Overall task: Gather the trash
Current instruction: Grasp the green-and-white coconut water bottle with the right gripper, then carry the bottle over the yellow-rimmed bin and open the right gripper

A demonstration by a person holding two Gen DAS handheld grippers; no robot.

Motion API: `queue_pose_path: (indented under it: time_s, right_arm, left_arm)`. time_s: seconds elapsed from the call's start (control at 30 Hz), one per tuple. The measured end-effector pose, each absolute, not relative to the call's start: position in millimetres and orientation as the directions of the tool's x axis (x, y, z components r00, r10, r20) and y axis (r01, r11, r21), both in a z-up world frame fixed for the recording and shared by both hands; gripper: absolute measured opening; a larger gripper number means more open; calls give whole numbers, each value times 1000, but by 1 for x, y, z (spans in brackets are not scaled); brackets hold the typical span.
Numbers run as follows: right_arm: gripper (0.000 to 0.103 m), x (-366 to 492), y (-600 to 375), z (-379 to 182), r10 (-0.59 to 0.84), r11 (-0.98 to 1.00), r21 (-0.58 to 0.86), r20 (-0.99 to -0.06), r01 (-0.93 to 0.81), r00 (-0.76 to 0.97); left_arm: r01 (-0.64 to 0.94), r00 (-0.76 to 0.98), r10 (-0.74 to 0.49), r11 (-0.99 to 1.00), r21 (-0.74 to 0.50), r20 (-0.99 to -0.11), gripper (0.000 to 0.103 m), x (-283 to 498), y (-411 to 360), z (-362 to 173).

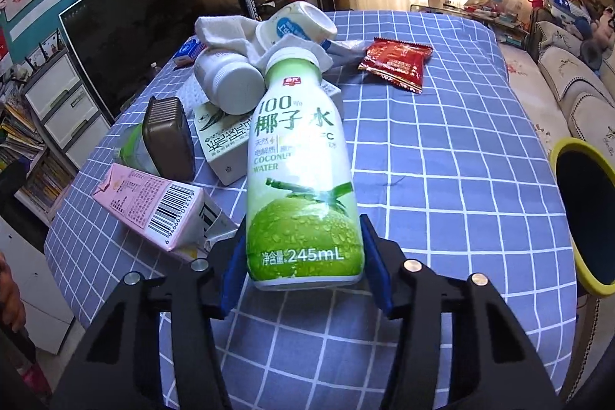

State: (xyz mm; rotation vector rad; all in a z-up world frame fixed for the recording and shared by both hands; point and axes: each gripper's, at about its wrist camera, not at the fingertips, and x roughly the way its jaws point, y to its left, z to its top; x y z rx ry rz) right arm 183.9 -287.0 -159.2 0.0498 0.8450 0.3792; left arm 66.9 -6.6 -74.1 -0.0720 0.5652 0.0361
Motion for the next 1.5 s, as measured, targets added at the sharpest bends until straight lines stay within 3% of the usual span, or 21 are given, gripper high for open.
queue_pose_path:
  time_s: [0.43,1.1,1.33,1.5]
  right_arm:
    - [49,153,-314,-95,394,919,222,-571,-327,720]
    - [49,150,-352,-57,408,913,257,-519,-318,751]
    - [49,156,-436,-21,128,985,166,-457,-58,880]
    - [49,184,-500,-44,-62,979,138,-512,153,857]
  left_arm:
    - [-33,844,1,998,-49,-537,99,65,-10,-71]
    - [1,836,-26,999,-46,-549,99,69,-22,-76]
    - [17,831,-43,999,-52,-554,99,73,-27,-80]
    - [32,823,-52,998,-45,-565,99,79,-36,-84]
